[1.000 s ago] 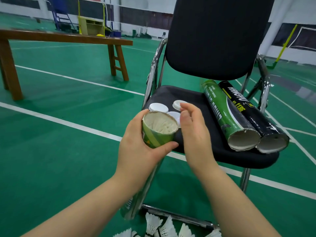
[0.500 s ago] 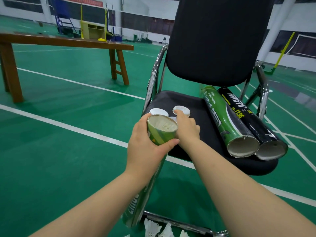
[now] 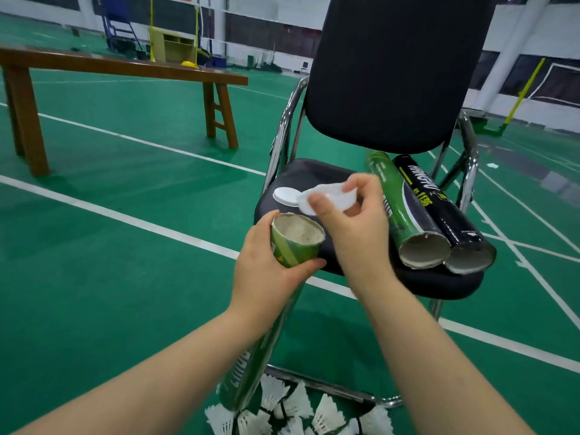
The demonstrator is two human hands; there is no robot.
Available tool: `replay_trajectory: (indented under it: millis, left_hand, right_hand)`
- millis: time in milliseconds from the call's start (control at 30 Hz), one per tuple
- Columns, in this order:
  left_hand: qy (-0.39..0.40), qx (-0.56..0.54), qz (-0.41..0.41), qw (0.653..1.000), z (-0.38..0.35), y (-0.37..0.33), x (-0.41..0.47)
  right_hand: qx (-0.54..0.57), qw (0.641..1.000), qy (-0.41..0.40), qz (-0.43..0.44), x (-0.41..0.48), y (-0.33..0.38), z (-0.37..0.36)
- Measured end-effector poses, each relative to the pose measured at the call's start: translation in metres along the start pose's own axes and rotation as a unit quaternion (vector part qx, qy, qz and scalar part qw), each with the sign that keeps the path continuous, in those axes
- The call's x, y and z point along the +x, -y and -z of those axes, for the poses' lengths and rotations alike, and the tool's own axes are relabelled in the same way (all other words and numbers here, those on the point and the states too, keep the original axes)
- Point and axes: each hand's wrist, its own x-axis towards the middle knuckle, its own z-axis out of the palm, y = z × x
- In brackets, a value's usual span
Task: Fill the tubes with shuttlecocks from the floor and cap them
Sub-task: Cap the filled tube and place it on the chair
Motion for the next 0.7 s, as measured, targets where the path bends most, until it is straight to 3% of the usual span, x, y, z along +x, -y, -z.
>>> replay_trajectory:
  millis: [100,367,700]
  left_hand:
    - [0.018,-0.029,-0.004,0.999,0.005,-0.012,-0.011]
    - [0.061,-0.069,-0.022,0.995,0.007,-0.035,-0.035]
    - [0.133,-0.084,-0.011,0.988,0.016,-0.072,-0.067]
  right_hand:
    - [-0.049,0.998,0.01,-0.027,-0.027,-0.003,-0.003]
    - [-0.044,0.996,0.054,-0.056,-0.059,0.01,0.02]
    - [-0.178,0.966,0.186,0.001,-0.081,0.057,0.071]
